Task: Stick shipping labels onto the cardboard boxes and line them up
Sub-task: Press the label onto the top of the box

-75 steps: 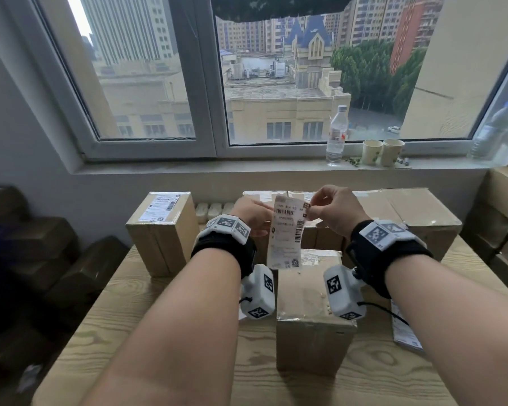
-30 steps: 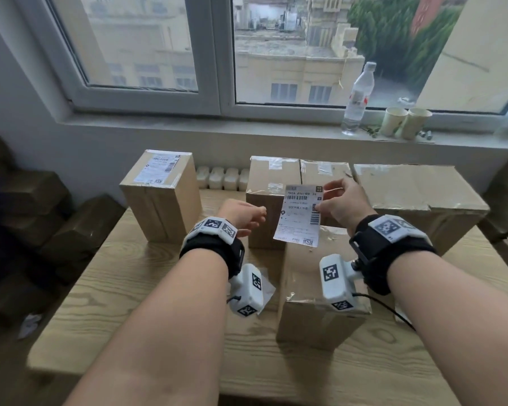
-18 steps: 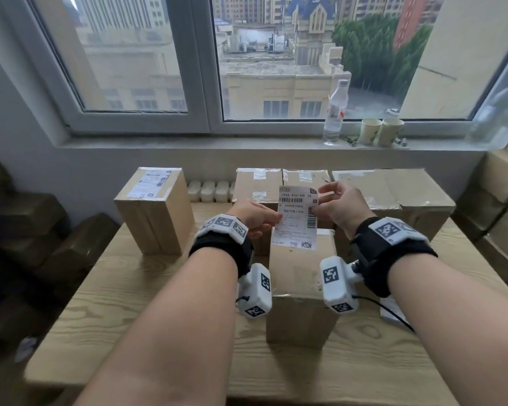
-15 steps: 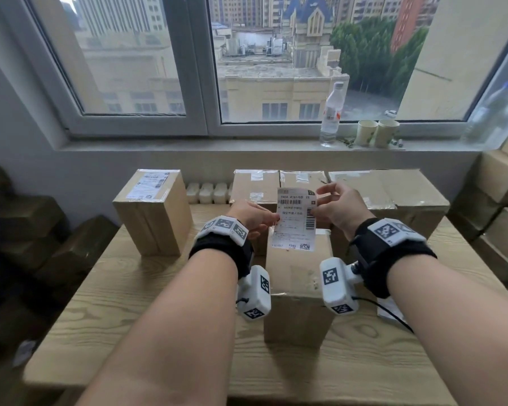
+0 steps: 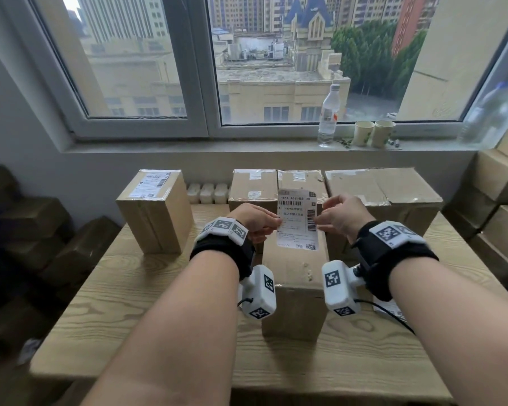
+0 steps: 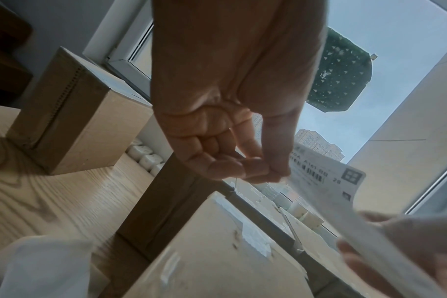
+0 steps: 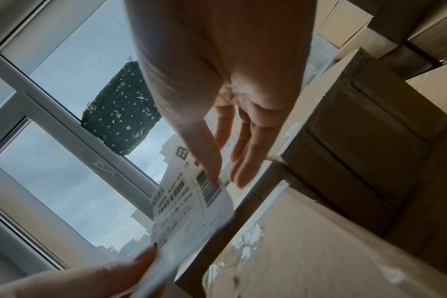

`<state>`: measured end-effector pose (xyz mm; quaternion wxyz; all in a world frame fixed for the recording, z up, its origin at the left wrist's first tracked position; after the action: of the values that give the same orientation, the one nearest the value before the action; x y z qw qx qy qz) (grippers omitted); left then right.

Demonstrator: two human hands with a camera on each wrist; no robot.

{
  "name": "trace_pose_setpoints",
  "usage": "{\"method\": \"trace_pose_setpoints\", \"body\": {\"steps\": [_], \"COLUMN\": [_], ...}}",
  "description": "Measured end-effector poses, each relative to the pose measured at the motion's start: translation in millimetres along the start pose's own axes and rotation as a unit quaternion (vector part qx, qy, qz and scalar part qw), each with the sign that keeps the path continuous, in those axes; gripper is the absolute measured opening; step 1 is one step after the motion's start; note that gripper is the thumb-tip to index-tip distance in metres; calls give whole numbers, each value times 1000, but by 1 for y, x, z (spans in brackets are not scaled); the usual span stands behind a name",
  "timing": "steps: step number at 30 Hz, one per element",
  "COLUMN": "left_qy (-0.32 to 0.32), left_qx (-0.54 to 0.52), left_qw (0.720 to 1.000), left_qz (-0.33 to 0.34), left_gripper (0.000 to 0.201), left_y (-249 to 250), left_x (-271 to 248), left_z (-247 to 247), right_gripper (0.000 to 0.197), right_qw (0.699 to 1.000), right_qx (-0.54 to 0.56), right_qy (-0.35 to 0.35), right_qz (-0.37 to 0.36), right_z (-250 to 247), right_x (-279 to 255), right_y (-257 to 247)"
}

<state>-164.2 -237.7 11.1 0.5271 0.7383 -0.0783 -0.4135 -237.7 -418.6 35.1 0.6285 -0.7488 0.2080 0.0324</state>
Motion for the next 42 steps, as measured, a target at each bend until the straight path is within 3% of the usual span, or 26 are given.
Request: {"method": "trace_pose_setpoints", "body": {"steps": [3,11,19,31,42], "left_qy": [7,22,12,78,75], "left_qx": [1,37,43,164,226], "left_qw": [1000,999,999,983,971], "left_qz": [-6,-14,-17,0,-23], "left_gripper": [15,21,31,34,36], "left_y": [-9,-29,-33,-25,-23], "left_x": [0,2,4,8,13], "left_z": [2,15,17,11,12], "right_gripper": [22,21,22,18,8], "right_qw": [998,995,995,983,975], "right_qx": [-14,-68,-66,-157,-192], "right_qy": [-37,-4,6,55,68], "right_qz": [43,68,72,76,91], "right_z": [7,10,14,11,8], "right_x": [-5,-4,-2,1,6], "right_y": [16,40,53,50,50]}}
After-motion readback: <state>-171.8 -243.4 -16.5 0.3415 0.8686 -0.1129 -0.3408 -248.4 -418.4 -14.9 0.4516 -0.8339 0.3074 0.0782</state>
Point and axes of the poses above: each hand's wrist, its own x-axis towards the middle knuckle, its own z-axis out of the palm, y = z × x, the point moved 9 cm from there along x, towards the middle knuckle, and after that the axes turned 13 degrees about -y, right-handed, at the moved point
